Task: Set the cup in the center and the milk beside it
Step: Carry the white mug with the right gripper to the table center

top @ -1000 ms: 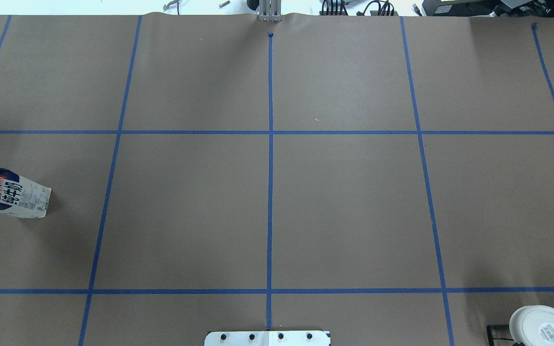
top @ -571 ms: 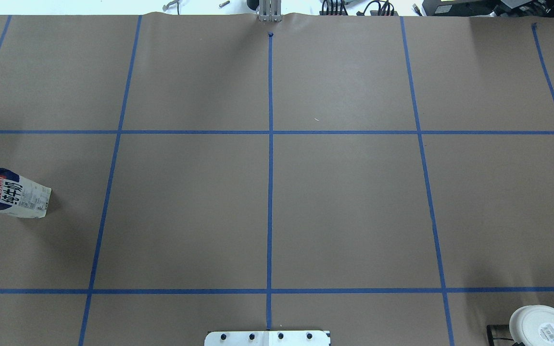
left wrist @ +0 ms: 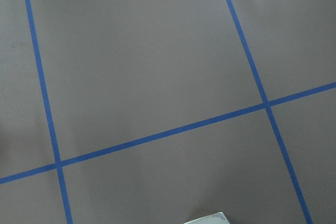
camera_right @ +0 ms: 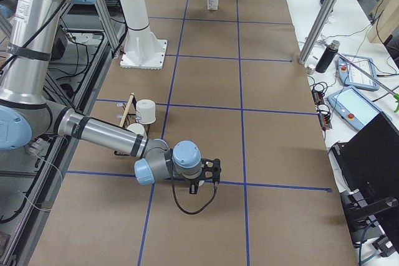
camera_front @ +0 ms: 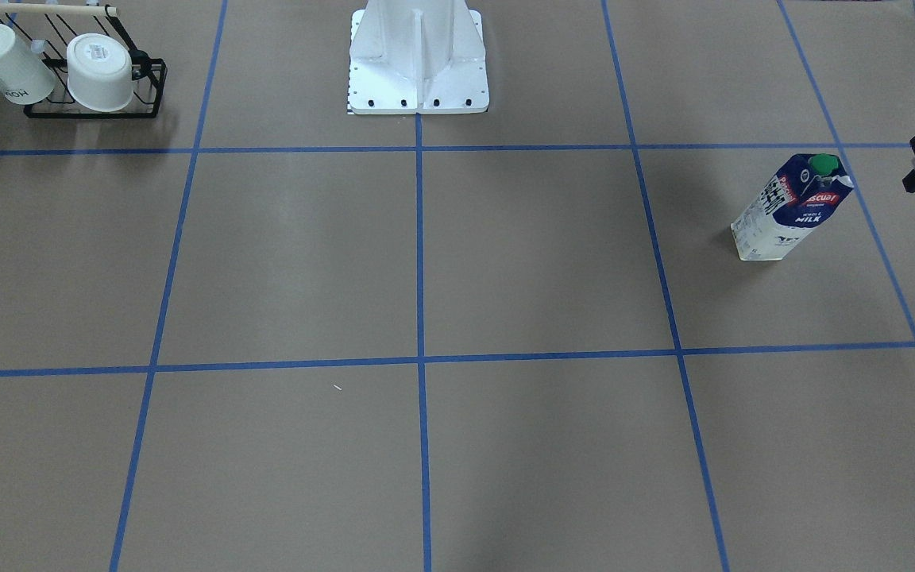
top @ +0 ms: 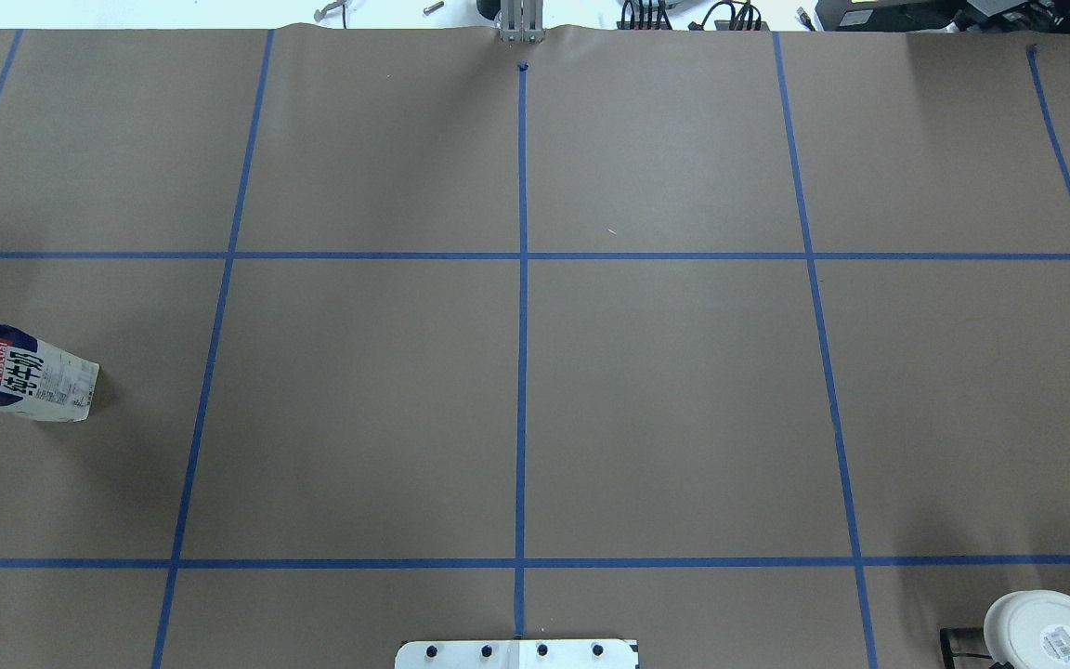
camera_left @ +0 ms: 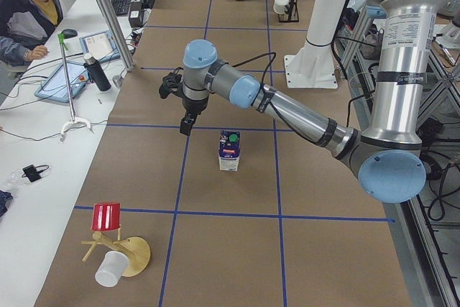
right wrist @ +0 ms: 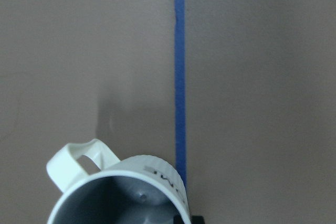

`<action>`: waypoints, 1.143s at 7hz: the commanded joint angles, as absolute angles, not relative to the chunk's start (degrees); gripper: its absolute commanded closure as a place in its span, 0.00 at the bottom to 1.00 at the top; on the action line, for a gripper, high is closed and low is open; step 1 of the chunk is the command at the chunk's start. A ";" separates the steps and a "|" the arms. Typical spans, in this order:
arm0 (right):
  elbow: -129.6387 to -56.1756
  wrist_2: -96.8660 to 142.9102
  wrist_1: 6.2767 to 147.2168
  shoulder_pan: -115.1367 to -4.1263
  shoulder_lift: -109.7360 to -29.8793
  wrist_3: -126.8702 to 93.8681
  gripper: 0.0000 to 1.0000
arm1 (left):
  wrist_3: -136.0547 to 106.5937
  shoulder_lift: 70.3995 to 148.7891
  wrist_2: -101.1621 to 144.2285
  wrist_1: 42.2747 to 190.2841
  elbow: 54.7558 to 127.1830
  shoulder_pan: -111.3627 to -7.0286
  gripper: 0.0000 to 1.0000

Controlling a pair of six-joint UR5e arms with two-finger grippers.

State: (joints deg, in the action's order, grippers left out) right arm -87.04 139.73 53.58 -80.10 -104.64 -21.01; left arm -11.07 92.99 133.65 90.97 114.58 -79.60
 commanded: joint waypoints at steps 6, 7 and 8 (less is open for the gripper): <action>-97.52 123.72 91.50 -49.36 -54.34 -75.81 1.00 | -10.99 91.58 134.82 91.14 114.09 -79.37 0.02; -88.33 120.70 92.80 -45.83 -44.40 -80.46 1.00 | -10.99 92.02 134.74 91.14 113.73 -79.28 0.01; -83.37 118.59 92.55 -43.36 -40.12 -82.25 1.00 | -11.07 92.02 134.74 91.06 113.82 -79.28 0.02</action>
State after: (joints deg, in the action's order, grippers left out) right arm -90.74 122.04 91.30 -47.29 -48.28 -78.34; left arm -11.00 91.87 134.77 91.12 113.92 -79.32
